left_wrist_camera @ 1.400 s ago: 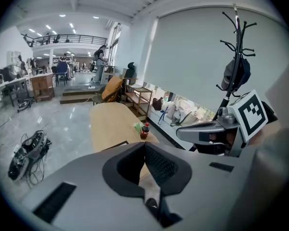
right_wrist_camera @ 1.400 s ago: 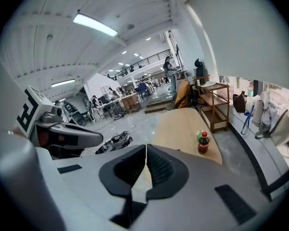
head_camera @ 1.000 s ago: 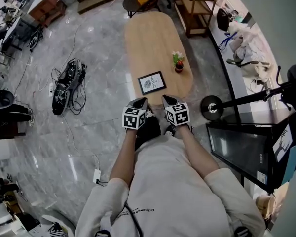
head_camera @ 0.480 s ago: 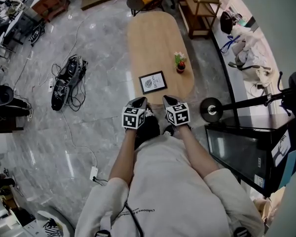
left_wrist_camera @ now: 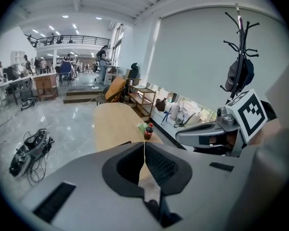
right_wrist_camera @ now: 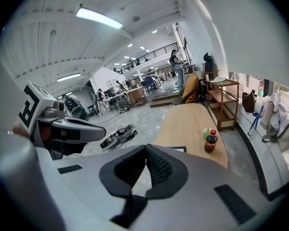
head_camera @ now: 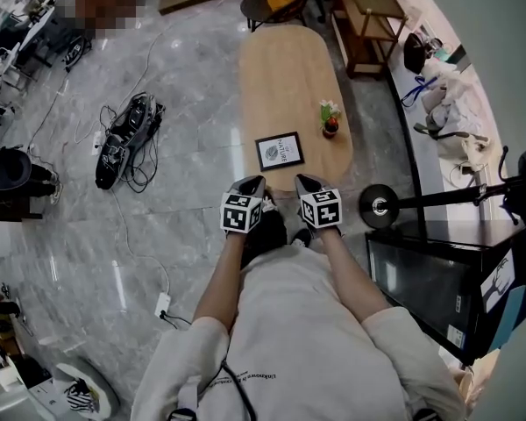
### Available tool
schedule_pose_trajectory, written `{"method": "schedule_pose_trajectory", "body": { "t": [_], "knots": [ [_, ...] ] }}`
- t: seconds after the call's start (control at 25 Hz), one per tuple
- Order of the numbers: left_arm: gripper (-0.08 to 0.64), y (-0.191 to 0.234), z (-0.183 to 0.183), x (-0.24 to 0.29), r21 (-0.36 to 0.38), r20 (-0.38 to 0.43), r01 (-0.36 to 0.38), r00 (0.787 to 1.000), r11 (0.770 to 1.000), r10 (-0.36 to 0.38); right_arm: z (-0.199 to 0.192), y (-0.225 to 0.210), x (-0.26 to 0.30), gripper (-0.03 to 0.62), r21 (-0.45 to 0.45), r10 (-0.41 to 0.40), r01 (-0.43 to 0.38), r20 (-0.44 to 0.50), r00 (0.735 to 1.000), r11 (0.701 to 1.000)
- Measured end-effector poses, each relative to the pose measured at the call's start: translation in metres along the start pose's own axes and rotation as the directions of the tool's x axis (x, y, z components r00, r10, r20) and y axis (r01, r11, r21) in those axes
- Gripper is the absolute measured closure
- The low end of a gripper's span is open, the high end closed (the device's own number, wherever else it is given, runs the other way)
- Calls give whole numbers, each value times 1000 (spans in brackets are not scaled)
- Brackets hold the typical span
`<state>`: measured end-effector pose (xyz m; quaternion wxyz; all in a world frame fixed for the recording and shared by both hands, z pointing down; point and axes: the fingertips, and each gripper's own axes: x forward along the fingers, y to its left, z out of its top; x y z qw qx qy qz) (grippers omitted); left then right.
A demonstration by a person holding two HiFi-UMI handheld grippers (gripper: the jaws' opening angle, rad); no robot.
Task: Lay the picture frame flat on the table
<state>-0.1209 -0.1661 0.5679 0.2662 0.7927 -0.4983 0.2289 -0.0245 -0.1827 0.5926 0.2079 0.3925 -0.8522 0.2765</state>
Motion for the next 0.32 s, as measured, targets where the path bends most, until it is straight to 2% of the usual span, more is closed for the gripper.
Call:
{"method": "schedule_pose_trajectory", "body": {
  "t": [0.32],
  "knots": [
    [537,3,3,-2,-19,7,-16,1000,1000,16,-3,-2,-3,558,0,-7,7,-16,1000,1000]
  ]
}}
